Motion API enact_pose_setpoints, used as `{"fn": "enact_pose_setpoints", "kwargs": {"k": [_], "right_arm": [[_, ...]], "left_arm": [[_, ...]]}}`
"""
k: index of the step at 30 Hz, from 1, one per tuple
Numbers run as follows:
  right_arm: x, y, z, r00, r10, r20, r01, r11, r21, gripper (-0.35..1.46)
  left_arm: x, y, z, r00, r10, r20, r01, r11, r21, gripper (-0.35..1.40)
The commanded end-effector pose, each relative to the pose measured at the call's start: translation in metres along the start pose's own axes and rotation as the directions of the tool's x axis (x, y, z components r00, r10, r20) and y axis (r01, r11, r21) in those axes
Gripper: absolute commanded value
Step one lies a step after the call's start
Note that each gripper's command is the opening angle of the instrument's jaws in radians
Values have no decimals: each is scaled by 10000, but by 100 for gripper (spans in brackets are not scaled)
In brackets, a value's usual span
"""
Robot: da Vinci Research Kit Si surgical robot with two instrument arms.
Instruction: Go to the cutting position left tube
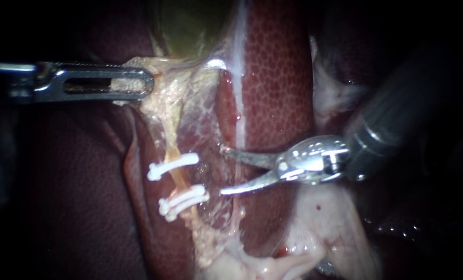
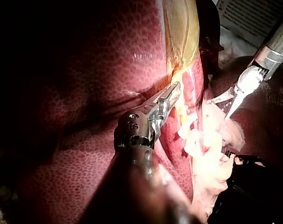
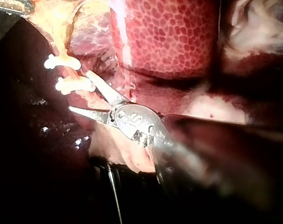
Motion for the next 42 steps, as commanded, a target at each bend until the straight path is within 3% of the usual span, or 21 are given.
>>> {"fn": "enact_pose_setpoints", "kwargs": {"k": [1, 8, 15, 25, 42], "right_arm": [[-4, 1, 6, 10000, 61, 40, -61, 10000, 77, 143], [-25, 6, 45, 9992, 353, 198, -362, 9983, 449, 143], [-32, 9, 67, 9986, 437, 303, -456, 9970, 629, 143], [-29, 11, 75, 9987, 391, 327, -429, 9913, 1244, 140], [-16, 17, 94, 9993, 108, 367, -206, 9608, 2764, 123]], "left_arm": [[0, 0, 0, 10000, -2, 2, 2, 10000, -8, -35], [1, -2, 1, 10000, -2, 9, 2, 10000, -21, -35], [1, -4, 1, 10000, -3, 27, 3, 10000, -63, -35], [1, -5, 2, 10000, -6, 22, 6, 10000, -50, -35], [2, -5, 2, 10000, -1, 16, 1, 10000, -30, -35]]}}
